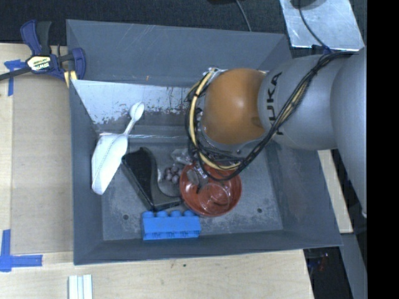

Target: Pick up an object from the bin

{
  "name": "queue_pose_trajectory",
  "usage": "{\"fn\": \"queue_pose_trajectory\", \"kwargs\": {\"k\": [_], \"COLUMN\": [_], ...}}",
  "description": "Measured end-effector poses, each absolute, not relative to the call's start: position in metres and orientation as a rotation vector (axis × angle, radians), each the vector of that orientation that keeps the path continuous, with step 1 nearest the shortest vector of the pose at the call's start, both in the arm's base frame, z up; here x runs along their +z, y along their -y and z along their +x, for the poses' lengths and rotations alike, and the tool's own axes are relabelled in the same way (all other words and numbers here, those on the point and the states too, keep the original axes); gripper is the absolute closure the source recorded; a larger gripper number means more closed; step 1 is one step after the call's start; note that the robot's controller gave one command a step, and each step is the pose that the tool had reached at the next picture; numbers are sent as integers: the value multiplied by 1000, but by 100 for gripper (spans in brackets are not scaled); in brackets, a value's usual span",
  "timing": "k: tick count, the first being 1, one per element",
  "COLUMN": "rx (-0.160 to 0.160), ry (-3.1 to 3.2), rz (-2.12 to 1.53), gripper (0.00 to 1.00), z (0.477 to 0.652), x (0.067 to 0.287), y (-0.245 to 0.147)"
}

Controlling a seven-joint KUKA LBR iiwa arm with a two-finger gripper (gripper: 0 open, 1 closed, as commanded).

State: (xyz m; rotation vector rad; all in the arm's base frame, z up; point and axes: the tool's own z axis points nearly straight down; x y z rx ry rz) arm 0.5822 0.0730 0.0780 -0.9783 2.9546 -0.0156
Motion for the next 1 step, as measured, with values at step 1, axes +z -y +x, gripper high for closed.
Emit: {"fn": "queue_pose_trajectory", "kwargs": {"k": [1], "rx": [-17], "ry": [-2951], "rz": [-976], "gripper": [100], "z": [583], "x": [81], "y": [-73]}}
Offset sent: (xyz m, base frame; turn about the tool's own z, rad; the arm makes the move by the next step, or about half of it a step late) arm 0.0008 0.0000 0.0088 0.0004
